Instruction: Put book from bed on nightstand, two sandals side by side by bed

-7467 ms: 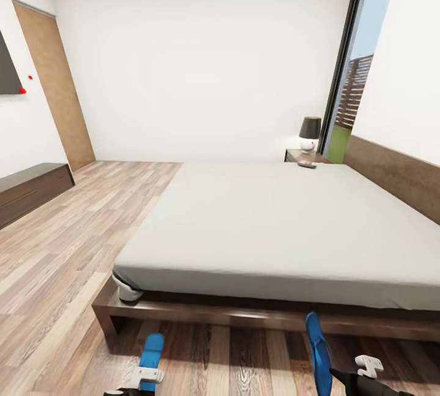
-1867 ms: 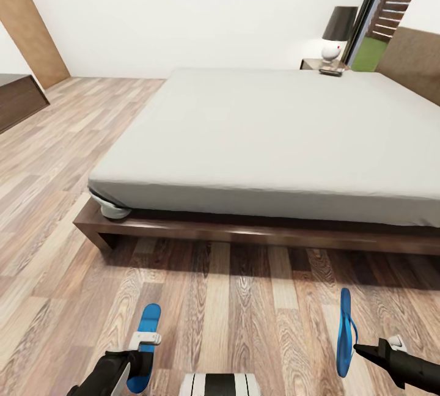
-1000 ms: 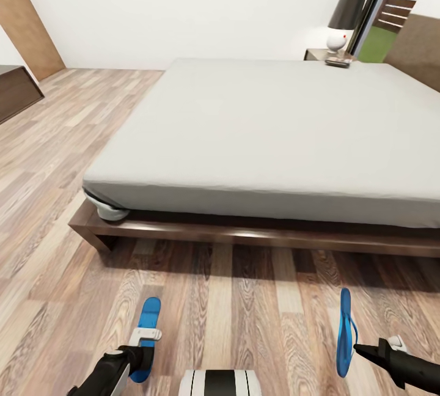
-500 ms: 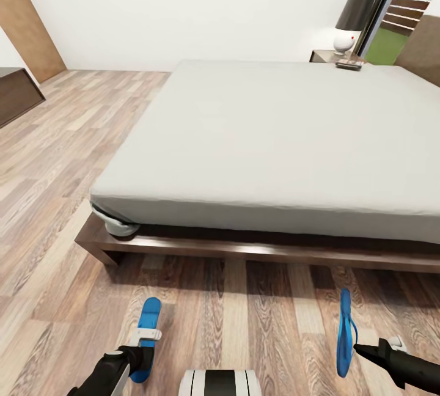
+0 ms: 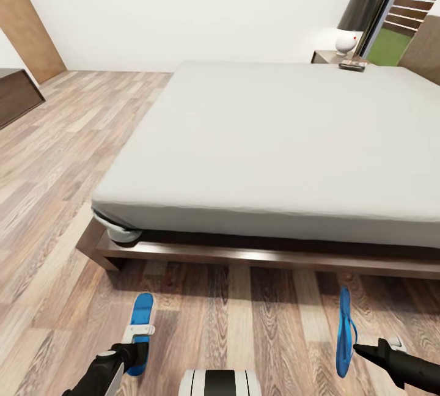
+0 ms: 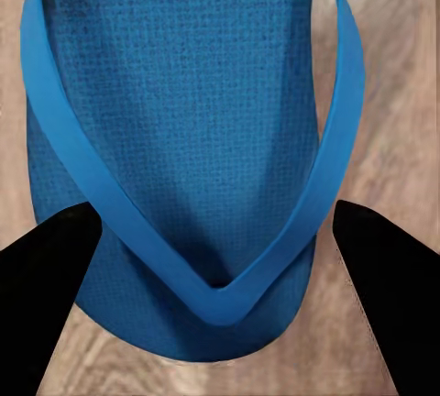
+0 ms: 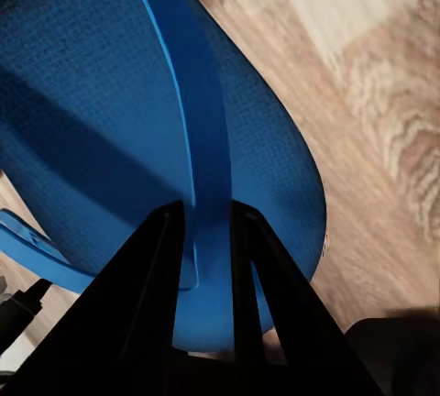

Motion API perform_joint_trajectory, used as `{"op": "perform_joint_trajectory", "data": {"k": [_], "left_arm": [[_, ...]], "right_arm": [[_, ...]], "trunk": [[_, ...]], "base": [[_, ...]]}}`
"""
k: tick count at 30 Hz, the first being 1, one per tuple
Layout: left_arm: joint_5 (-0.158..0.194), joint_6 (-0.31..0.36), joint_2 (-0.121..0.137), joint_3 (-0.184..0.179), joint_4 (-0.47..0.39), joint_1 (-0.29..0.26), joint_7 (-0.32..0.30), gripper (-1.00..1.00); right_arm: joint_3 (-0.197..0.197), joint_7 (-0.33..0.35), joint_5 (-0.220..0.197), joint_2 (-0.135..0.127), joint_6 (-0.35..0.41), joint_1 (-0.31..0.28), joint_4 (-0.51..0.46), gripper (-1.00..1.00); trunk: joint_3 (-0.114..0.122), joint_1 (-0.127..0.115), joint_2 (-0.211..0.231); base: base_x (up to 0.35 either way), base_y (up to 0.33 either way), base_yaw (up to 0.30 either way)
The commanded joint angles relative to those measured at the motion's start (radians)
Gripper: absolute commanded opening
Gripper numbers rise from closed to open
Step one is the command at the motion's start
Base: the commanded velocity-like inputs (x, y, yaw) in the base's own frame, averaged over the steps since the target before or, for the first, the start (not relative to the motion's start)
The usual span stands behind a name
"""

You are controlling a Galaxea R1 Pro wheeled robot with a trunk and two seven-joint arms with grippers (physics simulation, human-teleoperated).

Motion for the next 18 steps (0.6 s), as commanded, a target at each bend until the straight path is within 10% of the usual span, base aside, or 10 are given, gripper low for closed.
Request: {"op": "perform_joint_trajectory", "data": {"k": [1, 18], "left_arm": [[-0.009, 0.003, 0.000, 0.005, -0.002, 0.000, -0.007, -1.00], [-0.007, 0.000, 0.000, 0.007, -0.001, 0.000, -0.008, -1.00]], "right_arm": [[-0.003, 0.001, -0.001, 0.000, 0.005, 0.000, 0.000, -1.00], [-0.003, 0.002, -0.001, 0.000, 0.005, 0.000, 0.001, -1.00]], "trunk": [[-0.001, 0.000, 0.000], [-0.001, 0.000, 0.000]], "base": [[0.215, 0.003, 0.000], [0.097, 0.000, 0.000]]}}
